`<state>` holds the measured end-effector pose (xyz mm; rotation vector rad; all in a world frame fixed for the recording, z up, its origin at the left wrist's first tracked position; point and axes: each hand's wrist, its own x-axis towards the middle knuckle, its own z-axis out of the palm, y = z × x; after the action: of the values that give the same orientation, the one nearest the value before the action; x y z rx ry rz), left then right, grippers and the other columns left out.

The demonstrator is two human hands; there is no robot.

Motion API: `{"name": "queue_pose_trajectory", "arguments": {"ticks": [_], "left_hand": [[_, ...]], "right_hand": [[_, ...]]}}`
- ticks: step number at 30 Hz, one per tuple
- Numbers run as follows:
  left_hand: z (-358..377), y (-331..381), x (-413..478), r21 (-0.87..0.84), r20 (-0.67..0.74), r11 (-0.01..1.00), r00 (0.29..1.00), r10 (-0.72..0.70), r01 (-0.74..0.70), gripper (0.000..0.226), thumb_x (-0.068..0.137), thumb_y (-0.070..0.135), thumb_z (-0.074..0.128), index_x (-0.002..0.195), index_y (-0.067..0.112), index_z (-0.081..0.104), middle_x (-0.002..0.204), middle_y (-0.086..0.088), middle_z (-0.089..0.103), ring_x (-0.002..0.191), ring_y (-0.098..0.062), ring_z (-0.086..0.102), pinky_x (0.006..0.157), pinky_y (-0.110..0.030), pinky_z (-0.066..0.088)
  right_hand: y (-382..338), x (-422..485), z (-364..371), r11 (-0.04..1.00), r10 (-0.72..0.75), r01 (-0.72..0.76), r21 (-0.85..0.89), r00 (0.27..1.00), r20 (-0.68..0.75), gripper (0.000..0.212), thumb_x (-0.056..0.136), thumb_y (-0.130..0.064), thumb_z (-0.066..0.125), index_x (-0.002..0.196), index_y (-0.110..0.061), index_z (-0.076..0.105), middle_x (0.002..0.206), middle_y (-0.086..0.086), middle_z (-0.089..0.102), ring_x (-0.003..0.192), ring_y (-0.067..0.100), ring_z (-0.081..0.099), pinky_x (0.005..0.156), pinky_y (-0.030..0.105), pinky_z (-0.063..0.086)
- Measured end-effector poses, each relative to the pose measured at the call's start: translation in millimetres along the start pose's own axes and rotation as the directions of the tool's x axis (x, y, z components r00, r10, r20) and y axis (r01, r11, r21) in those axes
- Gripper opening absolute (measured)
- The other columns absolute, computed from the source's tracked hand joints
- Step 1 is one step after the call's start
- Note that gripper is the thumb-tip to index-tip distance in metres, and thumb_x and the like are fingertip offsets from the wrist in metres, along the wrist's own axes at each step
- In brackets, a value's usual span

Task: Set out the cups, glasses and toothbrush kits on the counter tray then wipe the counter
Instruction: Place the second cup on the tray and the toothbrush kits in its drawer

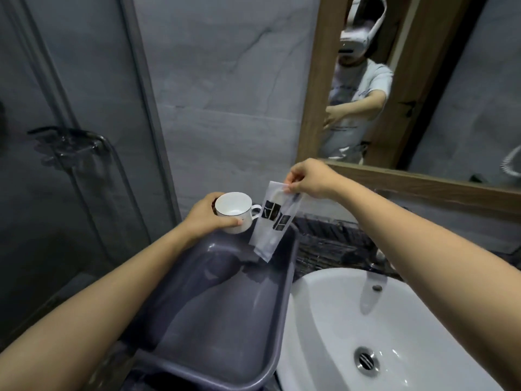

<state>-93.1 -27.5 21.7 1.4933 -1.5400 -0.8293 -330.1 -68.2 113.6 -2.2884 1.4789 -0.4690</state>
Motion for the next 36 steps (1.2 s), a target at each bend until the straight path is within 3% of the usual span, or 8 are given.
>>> {"name": "queue_pose_trajectory", "arguments": {"ticks": [3,9,12,16,24,28,33,36], "left_hand": [[14,29,4,-0.058,0.021,0.998,0.999,0.038,-0.037,0.065,0.056,0.018,0.085,0.113,0.017,0.052,0.107,0.002,0.060,0.095,-0.013,0.057,0.076,-0.021,0.044],[56,77,9,-0.195,0.087,0.978,0.991,0.097,-0.079,0.072,0.050,0.025,0.082,0.113,0.016,0.047,0.103,0.005,0.056,0.089,-0.007,0.056,0.065,-0.019,0.046],[85,98,10,-0.197,0.139,0.976,0.983,0.119,-0.090,0.068,0.058,0.021,0.086,0.113,0.017,0.047,0.106,0.003,0.057,0.093,-0.011,0.056,0.065,-0.021,0.047],[135,128,7,-0.231,0.247,0.969,0.957,0.150,-0.092,0.072,0.053,0.030,0.085,0.114,0.021,0.048,0.110,0.004,0.057,0.098,-0.012,0.057,0.068,-0.025,0.050],[254,185,-25,-0.247,0.422,0.963,0.882,0.211,-0.112,0.077,0.051,0.032,0.083,0.118,0.022,0.047,0.111,0.009,0.054,0.101,-0.011,0.055,0.077,-0.026,0.049],[316,210,-48,-0.220,0.484,0.966,0.844,0.229,-0.135,0.083,0.042,0.040,0.083,0.115,0.025,0.046,0.111,0.008,0.056,0.102,-0.012,0.055,0.085,-0.030,0.050],[392,232,-72,-0.275,0.472,0.955,0.849,0.237,-0.113,0.065,0.063,0.016,0.082,0.113,0.022,0.042,0.103,0.012,0.053,0.096,-0.008,0.053,0.071,-0.018,0.043],[430,232,-79,-0.265,0.480,0.960,0.850,0.217,-0.095,0.065,0.062,0.017,0.083,0.113,0.023,0.042,0.107,0.006,0.053,0.100,-0.014,0.053,0.073,-0.019,0.044]], "right_hand": [[5,-19,-34,0.999,0.001,0.002,0.049,0.998,-0.063,0.006,0.080,-0.014,0.073,0.080,-0.010,0.069,0.065,-0.004,0.063,0.050,-0.004,0.057,0.053,0.009,0.042],[18,-67,-95,0.993,0.043,-0.031,0.110,0.994,-0.101,0.013,0.080,-0.016,0.073,0.069,-0.017,0.066,0.066,-0.003,0.068,0.051,-0.001,0.064,0.069,0.022,0.051],[32,-100,-125,0.988,0.097,-0.083,0.131,0.990,-0.103,0.009,0.079,-0.014,0.073,0.072,-0.011,0.068,0.073,0.001,0.069,0.052,0.003,0.066,0.063,0.015,0.053],[61,-145,-156,0.979,0.196,-0.188,0.077,0.972,-0.129,0.010,0.079,-0.014,0.073,0.079,-0.005,0.071,0.061,-0.004,0.064,0.050,-0.001,0.063,0.053,0.003,0.044],[145,-243,-191,0.921,0.389,-0.389,0.026,0.911,-0.133,0.011,0.078,-0.017,0.073,0.081,-0.006,0.072,0.073,0.003,0.071,0.056,0.004,0.066,0.066,0.017,0.044],[189,-291,-206,0.887,0.453,-0.461,-0.022,0.879,-0.149,0.005,0.076,-0.016,0.074,0.074,-0.013,0.072,0.066,-0.002,0.067,0.056,0.005,0.062,0.068,0.022,0.045],[233,-344,-223,0.864,0.491,-0.503,-0.032,0.854,-0.171,0.003,0.077,-0.014,0.073,0.076,-0.012,0.071,0.063,-0.008,0.064,0.059,0.009,0.063,0.049,0.002,0.040],[255,-368,-228,0.860,0.494,-0.508,-0.056,0.854,-0.164,0.003,0.079,-0.014,0.072,0.079,-0.011,0.071,0.062,-0.009,0.063,0.061,0.011,0.063,0.056,0.008,0.045]]}}
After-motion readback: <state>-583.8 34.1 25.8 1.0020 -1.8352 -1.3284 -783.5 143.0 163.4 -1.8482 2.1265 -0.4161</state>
